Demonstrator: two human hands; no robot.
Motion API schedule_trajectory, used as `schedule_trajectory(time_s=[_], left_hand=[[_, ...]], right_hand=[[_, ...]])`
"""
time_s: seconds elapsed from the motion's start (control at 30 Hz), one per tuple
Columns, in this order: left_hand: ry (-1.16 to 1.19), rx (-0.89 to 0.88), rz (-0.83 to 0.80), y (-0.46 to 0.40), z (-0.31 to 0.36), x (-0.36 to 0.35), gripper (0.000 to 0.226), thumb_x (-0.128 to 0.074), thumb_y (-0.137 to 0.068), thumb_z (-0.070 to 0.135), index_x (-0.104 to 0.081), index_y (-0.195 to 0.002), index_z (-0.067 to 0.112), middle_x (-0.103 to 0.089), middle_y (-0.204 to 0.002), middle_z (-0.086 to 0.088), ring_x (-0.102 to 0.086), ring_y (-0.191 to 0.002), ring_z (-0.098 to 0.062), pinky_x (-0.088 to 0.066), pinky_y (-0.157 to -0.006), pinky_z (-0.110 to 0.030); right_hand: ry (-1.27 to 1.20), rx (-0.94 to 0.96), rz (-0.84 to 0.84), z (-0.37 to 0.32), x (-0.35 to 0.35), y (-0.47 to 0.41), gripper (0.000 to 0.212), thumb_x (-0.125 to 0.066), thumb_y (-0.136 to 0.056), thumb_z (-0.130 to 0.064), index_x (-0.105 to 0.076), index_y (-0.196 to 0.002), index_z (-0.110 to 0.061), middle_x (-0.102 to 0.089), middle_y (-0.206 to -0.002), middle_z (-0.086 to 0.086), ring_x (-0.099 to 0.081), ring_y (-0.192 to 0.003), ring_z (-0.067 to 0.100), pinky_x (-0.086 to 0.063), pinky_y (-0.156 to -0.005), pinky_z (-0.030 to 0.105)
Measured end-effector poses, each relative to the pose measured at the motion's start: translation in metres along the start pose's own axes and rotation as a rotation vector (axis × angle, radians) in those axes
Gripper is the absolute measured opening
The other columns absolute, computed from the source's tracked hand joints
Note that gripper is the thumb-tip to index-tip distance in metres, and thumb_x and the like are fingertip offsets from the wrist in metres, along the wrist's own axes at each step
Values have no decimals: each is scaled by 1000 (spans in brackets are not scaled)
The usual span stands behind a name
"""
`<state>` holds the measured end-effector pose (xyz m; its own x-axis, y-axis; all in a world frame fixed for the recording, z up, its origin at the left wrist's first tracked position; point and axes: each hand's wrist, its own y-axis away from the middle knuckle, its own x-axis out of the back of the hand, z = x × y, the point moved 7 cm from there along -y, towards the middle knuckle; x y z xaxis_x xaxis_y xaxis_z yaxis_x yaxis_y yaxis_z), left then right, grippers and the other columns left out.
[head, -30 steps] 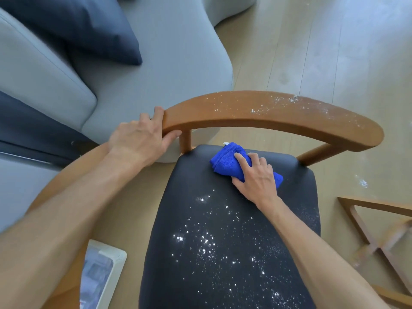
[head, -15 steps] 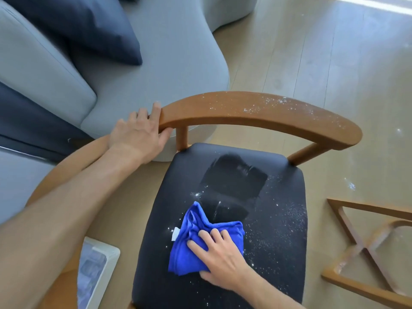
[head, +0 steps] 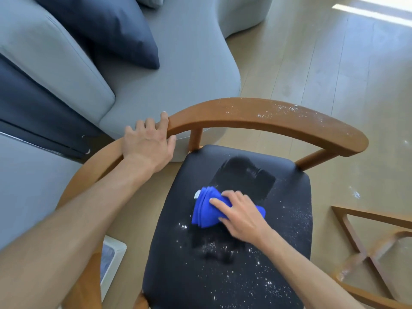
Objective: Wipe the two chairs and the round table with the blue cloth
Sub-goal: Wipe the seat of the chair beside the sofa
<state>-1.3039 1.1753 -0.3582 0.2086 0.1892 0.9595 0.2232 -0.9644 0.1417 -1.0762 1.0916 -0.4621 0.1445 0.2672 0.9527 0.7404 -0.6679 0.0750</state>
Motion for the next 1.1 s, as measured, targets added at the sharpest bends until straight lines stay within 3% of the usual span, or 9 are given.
schedule_trajectory(time_s=[0.1,0.2,0.33,0.47,0.67,0.8,0.87,0.97,1.1], left_hand=[[-19,30,-29,-1,-7,-1,59,-20,-98,51,-19,-147,19,-53,-123,-15,-51,-106,-31,-38,-85,-44],[-51,22,-44,-2,-14,-3,59,-19,-98,51,-17,-148,20,-53,-123,-15,-50,-107,-31,-38,-87,-46],[-67,-13,-17,0,-12,-4,61,-21,-97,51,-18,-147,16,-54,-119,-15,-52,-103,-30,-39,-79,-43],[-65,-29,-5,-2,-7,-6,60,-24,-98,49,-21,-146,12,-55,-118,-17,-51,-101,-32,-38,-77,-43],[-67,-36,13,-1,-5,-4,62,-24,-98,49,-18,-147,11,-53,-121,-17,-50,-105,-32,-39,-79,-43],[-89,-69,49,2,-4,-3,64,-23,-98,48,-14,-149,12,-54,-121,-15,-50,-104,-29,-38,-77,-41],[-99,-95,66,5,-3,-3,66,-24,-97,48,-9,-150,12,-51,-125,-14,-48,-107,-29,-38,-79,-41],[-137,-127,32,9,-1,-5,72,-23,-97,49,8,-151,13,-28,-151,-14,-29,-136,-32,-32,-102,-50],[-150,-174,-6,10,2,-10,75,-19,-98,50,21,-149,13,1,-162,-9,-2,-148,-32,-15,-115,-56]], right_hand=[[160,-228,132,37,14,-16,50,-79,-71,-21,-65,-119,-22,-59,-121,17,-60,-94,39,-50,-73,44],[219,-267,113,50,0,-15,55,-70,-78,-46,-59,-128,-26,-51,-137,19,-52,-116,41,-44,-90,54],[301,-289,74,56,-18,-12,68,-63,-76,-63,-51,-134,-32,-49,-138,15,-51,-110,40,-44,-81,50],[385,-267,94,57,-17,-23,58,-70,-76,-54,-58,-127,-28,-60,-116,16,-55,-80,34,-44,-59,39],[286,-306,140,30,-17,-12,52,-69,-65,-5,-63,-116,-17,-59,-95,15,-44,-61,28,-39,-49,35],[175,-125,82,-29,-38,35,58,-65,-57,-3,-62,-113,-20,-60,-93,13,-44,-60,27,-41,-52,35],[119,50,27,-69,-53,67,47,-64,-63,-9,-63,-108,-24,-61,-89,10,-47,-58,26,-42,-52,33],[113,295,-17,-105,-65,97,21,-56,-78,-18,-56,-92,-35,-56,-79,3,-45,-53,20,-42,-50,26],[188,369,59,-77,-50,61,35,-45,-77,-5,-54,-96,-34,-62,-92,3,-47,-60,23,-44,-54,29]])
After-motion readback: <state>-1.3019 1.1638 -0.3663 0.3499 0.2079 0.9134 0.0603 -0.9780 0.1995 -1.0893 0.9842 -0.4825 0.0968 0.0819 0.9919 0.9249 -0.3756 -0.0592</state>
